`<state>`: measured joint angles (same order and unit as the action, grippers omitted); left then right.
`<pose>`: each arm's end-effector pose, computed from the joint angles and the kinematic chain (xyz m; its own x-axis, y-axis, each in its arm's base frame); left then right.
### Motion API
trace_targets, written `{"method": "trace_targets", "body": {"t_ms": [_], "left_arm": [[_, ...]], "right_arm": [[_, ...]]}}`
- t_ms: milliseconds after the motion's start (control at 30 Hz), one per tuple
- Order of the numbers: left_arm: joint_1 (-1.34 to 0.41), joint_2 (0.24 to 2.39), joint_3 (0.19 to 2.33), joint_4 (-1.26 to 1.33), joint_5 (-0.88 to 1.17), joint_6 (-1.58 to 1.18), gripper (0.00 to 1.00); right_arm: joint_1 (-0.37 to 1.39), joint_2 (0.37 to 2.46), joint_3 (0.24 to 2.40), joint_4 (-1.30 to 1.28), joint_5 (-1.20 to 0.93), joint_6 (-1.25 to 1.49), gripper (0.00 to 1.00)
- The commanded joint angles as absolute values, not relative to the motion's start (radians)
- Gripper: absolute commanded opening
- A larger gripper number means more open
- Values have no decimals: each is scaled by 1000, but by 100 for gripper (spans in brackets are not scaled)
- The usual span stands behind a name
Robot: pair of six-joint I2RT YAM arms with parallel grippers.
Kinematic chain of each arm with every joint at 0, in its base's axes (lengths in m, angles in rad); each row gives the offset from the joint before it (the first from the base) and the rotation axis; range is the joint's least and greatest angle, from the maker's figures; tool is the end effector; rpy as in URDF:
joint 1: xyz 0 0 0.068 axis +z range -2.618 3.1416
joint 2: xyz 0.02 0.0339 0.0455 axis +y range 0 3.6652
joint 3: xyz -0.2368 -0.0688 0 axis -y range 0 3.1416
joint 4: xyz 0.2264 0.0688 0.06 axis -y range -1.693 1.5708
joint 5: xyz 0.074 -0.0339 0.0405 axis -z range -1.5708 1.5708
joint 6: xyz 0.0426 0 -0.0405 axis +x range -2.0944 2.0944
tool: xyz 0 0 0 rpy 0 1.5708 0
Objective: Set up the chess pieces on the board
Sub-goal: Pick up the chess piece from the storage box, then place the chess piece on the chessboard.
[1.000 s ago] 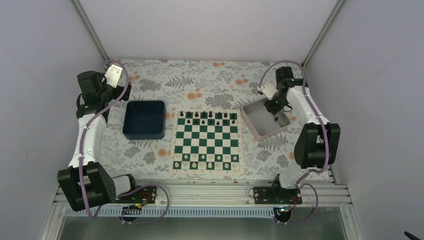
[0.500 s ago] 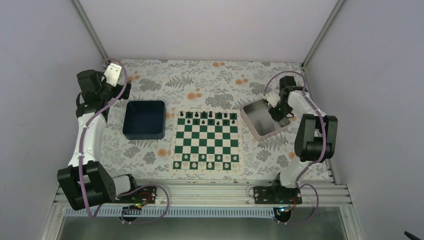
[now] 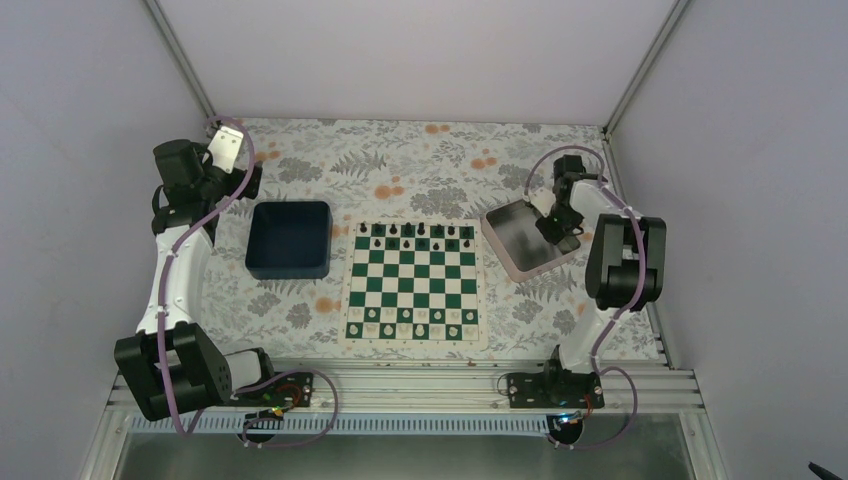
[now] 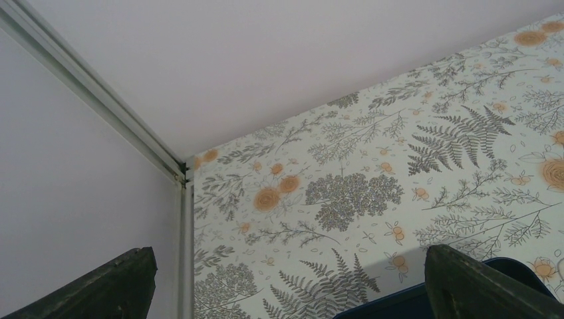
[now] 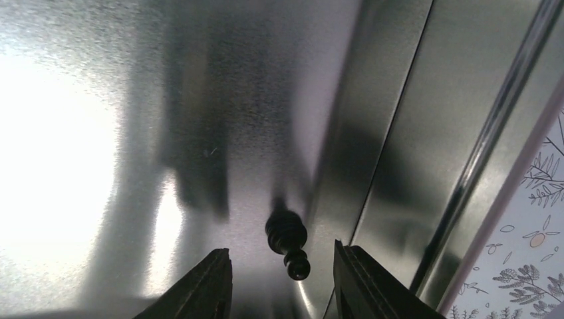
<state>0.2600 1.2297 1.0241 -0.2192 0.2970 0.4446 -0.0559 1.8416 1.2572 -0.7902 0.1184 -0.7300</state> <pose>0.2730 0.0597 0.3019 -0.3545 0.3313 -0.8744 0.1820 0.9417 0.2830 0.3272 -0.0233 0.1527 -0.7821 -0.6195 -0.0680 -0.5946 0.7744 -0.2163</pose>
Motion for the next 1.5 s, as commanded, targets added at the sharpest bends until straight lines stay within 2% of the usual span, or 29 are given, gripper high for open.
{"method": "trace_targets", "body": {"t_ms": [0, 100, 633, 767, 900, 1067, 1300, 1467], "left_arm": [[264, 1209, 1018, -222, 304, 456, 100], [264, 1210, 1021, -225, 307, 456, 100], [263, 1183, 1013, -235, 299, 472, 100], [264, 1180, 1008, -230, 300, 470, 100], [264, 1178, 1002, -225, 311, 464, 100], [264, 1167, 996, -223, 306, 471, 100], [267, 1126, 958, -218, 283, 486, 100], [267, 1105, 928, -217, 281, 484, 100]], "right_arm": [[-70, 1862, 1279, -767, 144, -730, 41], [-70, 1869, 1281, -768, 141, -730, 39], [-65, 1843, 1300, -810, 102, -718, 9], [-19, 1781, 1367, -873, 87, -713, 6], [95, 1734, 1484, -951, 96, -692, 6], [332, 1752, 1694, -1062, 104, -652, 6], [665, 1911, 1961, -1115, 75, -650, 6], [798, 2076, 2059, -1097, 28, -669, 7]]}}
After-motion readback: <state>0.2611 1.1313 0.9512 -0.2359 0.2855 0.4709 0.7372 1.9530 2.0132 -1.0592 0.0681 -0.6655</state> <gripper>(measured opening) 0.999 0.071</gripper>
